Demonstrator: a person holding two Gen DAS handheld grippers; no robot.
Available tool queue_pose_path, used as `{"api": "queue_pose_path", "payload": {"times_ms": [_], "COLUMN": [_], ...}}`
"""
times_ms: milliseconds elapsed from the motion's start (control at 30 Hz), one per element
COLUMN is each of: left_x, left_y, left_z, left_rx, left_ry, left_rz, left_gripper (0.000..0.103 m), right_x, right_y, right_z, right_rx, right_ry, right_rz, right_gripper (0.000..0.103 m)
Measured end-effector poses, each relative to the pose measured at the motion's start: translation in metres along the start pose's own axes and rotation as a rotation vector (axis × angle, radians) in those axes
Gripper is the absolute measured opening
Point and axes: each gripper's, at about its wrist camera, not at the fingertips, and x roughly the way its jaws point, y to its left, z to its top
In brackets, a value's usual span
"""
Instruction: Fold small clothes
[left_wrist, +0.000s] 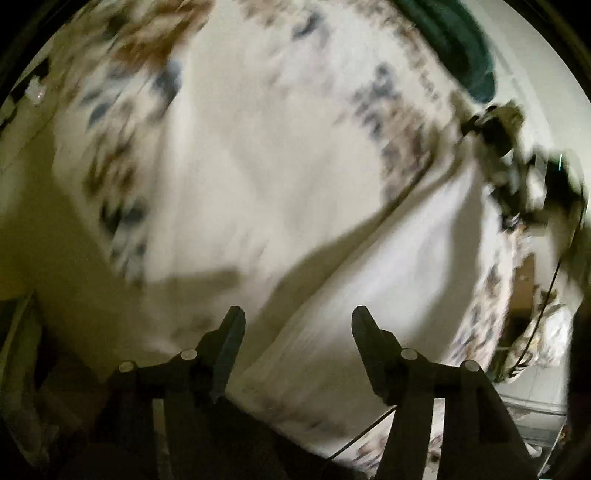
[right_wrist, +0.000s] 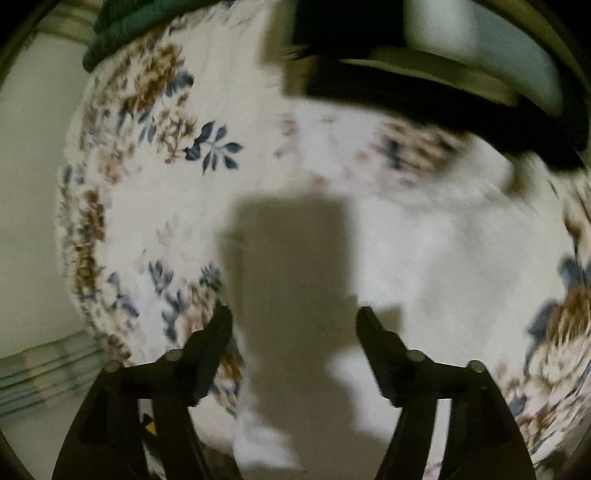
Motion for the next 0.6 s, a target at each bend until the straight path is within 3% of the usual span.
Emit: {"api": "queue_pose_path", "payload": {"times_ms": [167,300,400,533,567,600], "left_x": [0.016,0.056,0.099,0.163,0.173,0.178], "left_y": [-0.083,-0.170,-0.224,-0.265,-0.267,-0.271], "left_z": [0.074,0.131,0.165,0.190,0.191,0.192], "left_rx": [0.156,0.309,0.385,0.462,0.472,0.480], "left_ry": [-0.073,-0.106,-0.088,-0.024,-0.006,-0.001], "left_rz": [-0.045,-0.069,-0.079,0.000,-0.004,-0.019], "left_gripper": [0.059,0.059,0.059,0.056,0.048,0.009], "right_x": [-0.035,-0.033,-0.020,-0.005,0.001,0.005], "right_y": [-0.099,-0.173,-0.206,-0.215,-0.215,-0.215], "right_z": [-0.034,-0.033,-0.023,-0.004,0.002,0.006], "right_rx": [0.120,0.246,0.313,0.318,0.325,0.332], "right_ry": [-0.088,-0.122,-0.134,-0.146,-0.139,-0.133], "right_rz": [0.037,0.066,0.161,0.270,0.282,0.286], "right_gripper": [0.078,0.078,0.078,0.078,0.078,0.077]}}
